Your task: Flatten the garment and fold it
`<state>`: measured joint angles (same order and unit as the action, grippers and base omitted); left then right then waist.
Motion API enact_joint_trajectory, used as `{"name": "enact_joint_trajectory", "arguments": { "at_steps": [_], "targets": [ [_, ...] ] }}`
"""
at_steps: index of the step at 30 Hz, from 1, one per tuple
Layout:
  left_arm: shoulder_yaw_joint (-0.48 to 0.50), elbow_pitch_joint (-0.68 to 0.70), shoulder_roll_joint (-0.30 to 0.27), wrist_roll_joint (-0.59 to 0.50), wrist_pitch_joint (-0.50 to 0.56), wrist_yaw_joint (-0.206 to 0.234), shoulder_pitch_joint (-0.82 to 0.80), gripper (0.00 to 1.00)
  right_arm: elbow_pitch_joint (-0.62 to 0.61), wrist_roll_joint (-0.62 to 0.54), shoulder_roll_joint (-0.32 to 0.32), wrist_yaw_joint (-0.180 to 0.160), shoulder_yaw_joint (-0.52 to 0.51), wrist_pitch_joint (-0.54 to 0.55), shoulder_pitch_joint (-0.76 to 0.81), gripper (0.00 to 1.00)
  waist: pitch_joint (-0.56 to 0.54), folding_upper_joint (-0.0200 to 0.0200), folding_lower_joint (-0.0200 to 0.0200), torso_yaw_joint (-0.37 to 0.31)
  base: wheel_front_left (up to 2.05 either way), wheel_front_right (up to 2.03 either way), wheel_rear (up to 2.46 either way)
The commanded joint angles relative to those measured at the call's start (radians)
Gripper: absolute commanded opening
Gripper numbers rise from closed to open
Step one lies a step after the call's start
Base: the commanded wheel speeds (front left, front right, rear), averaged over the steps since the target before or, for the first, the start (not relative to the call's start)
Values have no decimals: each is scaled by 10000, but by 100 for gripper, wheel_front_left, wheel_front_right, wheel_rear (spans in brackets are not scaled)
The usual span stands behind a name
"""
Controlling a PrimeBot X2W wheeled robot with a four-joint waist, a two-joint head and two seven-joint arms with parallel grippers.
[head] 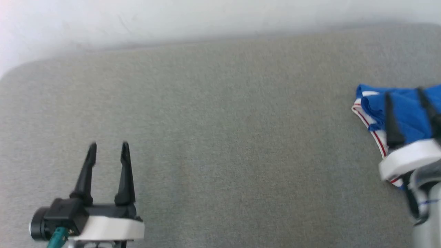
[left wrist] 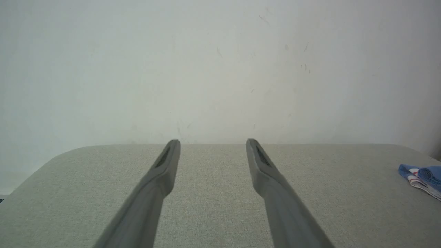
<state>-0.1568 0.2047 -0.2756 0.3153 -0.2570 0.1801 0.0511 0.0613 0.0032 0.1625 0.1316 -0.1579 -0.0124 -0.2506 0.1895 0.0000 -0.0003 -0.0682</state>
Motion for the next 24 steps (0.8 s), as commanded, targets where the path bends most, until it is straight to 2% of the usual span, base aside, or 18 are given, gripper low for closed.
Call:
{"name": "enact_joint_trajectory", "arguments": {
  "at_steps": [1, 6, 11, 16, 24],
  "targets": [
    [44, -115, 40, -37, -47, -24, 225, 100, -120, 130, -196, -9, 135, -160, 289, 100, -730, 0, 3, 386, 0, 0, 0],
    [-69, -485, -6, -209, -47, 75, 800, 100, -432, 242, -688, -9, 284, -691, 1209, 100, -1337, 0, 3, 632, 0, 0, 0],
    [-257, -733, 161, -174, -47, -5, 1143, 100, -574, 49, -1001, -9, 128, -1229, 2049, 100, -1727, 0, 3, 918, 0, 0, 0],
    [-326, -992, 290, -271, -47, -192, 1302, 100, -590, -106, -1111, -9, 188, -1649, 2724, 100, -1956, 0, 3, 1078, 0, 0, 0],
    [-426, -1472, 575, -602, -47, -491, 1367, 100, 73, 462, -1120, -9, 24, -2071, 3330, 100, -2046, 0, 3, 1098, 0, 0, 0]
  ]
}}
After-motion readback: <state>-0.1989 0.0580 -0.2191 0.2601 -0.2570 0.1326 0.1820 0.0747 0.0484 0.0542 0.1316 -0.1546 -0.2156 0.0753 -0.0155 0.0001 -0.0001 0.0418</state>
